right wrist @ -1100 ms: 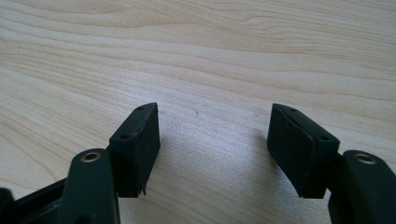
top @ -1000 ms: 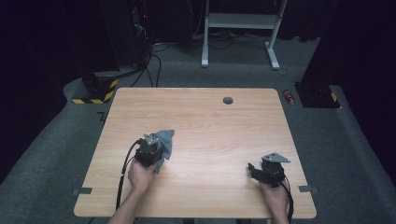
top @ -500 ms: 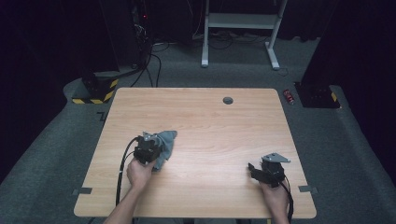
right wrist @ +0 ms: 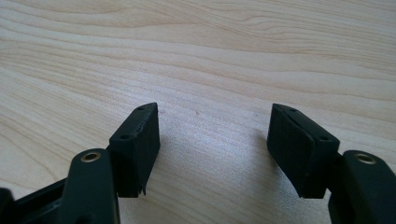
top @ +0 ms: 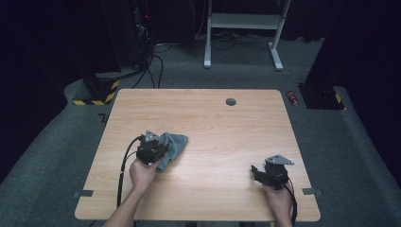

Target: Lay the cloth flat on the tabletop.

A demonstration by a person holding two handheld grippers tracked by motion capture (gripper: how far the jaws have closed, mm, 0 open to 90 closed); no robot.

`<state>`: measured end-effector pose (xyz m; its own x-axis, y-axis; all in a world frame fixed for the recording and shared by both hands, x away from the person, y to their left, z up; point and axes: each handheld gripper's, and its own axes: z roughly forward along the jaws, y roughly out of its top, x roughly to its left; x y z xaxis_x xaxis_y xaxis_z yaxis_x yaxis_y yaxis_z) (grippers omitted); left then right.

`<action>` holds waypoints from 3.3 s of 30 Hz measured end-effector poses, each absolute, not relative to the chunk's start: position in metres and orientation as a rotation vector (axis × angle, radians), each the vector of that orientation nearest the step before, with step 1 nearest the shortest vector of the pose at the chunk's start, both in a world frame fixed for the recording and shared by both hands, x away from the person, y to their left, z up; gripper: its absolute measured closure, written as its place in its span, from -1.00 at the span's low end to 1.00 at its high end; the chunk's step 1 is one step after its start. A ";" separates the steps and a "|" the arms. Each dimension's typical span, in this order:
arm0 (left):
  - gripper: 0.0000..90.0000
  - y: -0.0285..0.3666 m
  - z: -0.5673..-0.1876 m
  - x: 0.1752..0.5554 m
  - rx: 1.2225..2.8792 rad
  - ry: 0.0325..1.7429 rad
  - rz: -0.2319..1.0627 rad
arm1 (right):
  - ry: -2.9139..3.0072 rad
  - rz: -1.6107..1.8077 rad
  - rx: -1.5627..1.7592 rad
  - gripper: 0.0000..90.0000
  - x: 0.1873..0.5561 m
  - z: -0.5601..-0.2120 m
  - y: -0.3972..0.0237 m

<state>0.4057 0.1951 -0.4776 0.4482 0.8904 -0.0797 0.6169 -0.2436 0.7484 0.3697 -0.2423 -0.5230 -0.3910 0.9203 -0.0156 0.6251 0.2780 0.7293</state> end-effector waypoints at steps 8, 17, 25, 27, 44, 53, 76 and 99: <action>0.80 0.173 -0.462 0.404 1.953 1.166 0.437 | 2.115 0.903 1.389 -0.24 0.370 -0.523 -0.242; 0.80 0.142 -0.461 0.405 1.967 1.103 0.392 | 2.115 0.903 1.389 -0.24 0.370 -0.523 -0.242; 0.79 0.108 -0.471 0.404 2.007 1.055 0.390 | 2.115 0.903 1.389 -0.24 0.370 -0.523 -0.242; 0.79 0.101 -0.476 0.405 2.033 1.046 0.394 | 2.115 0.903 1.389 -0.24 0.370 -0.523 -0.242; 0.39 0.106 -0.485 0.399 2.037 1.070 0.390 | 2.114 0.904 1.389 -0.24 0.370 -0.523 -0.242; 0.18 0.128 -0.483 0.365 2.032 1.054 0.416 | 2.118 0.907 1.382 -0.14 0.369 -0.523 -0.242; 0.21 0.166 -0.512 0.340 1.995 1.165 0.396 | 2.472 1.089 0.888 0.34 0.356 -0.501 -0.086; -0.05 0.158 -0.527 0.345 2.014 1.181 0.535 | 2.471 1.064 0.924 0.97 0.365 -0.489 -0.080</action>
